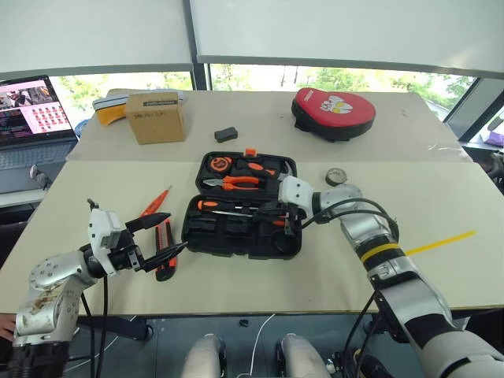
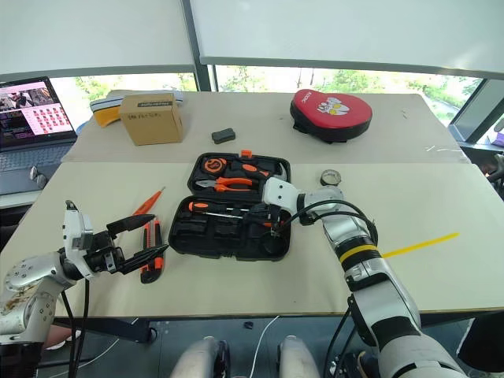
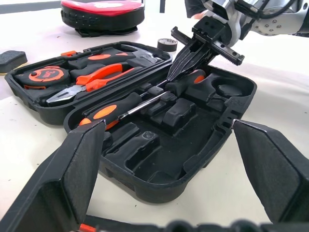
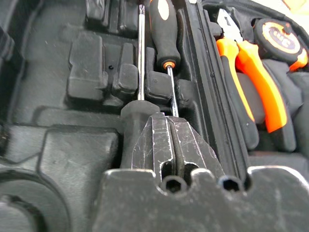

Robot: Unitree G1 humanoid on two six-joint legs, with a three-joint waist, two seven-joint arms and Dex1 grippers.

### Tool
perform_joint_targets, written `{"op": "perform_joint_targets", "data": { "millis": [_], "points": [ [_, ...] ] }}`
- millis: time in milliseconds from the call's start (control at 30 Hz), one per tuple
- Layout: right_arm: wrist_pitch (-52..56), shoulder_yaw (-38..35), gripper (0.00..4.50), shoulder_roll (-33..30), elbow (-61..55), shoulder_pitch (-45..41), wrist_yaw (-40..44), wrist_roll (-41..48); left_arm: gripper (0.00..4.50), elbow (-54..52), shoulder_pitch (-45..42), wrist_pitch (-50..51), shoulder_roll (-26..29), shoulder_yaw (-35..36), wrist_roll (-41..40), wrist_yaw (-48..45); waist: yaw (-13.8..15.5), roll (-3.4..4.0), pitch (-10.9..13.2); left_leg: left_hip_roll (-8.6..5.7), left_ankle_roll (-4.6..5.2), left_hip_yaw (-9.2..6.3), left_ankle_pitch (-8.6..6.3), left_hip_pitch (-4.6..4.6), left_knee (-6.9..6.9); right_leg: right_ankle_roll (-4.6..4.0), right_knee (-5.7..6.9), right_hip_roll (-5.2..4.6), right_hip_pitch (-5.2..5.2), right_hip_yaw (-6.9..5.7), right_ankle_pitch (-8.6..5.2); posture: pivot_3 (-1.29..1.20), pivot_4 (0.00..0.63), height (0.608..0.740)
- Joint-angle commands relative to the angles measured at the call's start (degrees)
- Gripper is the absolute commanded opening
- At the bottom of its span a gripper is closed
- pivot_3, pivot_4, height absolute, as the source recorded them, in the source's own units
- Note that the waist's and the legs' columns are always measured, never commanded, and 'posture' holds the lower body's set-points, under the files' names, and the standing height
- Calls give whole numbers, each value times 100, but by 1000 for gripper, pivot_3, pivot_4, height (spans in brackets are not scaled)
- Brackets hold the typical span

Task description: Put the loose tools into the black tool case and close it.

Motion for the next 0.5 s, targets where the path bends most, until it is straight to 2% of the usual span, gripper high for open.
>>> {"op": "perform_joint_targets", "data": {
  "millis": [33, 167, 267, 467, 500],
  "points": [
    [-319, 213, 48, 29, -4, 97, -130, -249, 4500, -210, 26, -55, 54, 52, 4, 61, -16, 0, 0, 0, 0, 0, 0, 0, 0, -1, 0, 0, 0, 0, 0, 0, 150, 740],
    [-602, 103, 48, -70, 16, 57, -305, -289, 4500, -201, 39, -52, 62, 48, 31, 71, -37, 0, 0, 1, -1, -1, 0, -1, -1, -1, 1, -1, -1, 0, -1, 0, 150, 740],
    [-755, -190, 48, -55, -33, 62, -344, 58, 4500, -195, 67, -96, 39, 90, 50, 95, -60, 0, 1, 2, -2, -1, 0, -1, -1, -2, 0, -3, -1, 0, -1, 0, 150, 740],
    [78, -1337, 48, -214, -1051, 538, 402, 1958, 4500, -9, 376, 18, 125, 843, -233, 287, -61, -1, 4, 4, -1, -4, -1, -7, -2, -1, -2, -10, -1, -1, -1, 0, 150, 740],
    [238, -1543, 305, -341, -1339, 739, 542, 2274, 4500, 63, 505, 63, 151, 1069, -277, 358, -62, -1, 4, 5, -2, -6, -1, -7, -3, -1, -2, -13, -1, -1, -1, 0, 150, 740]
  ]
}}
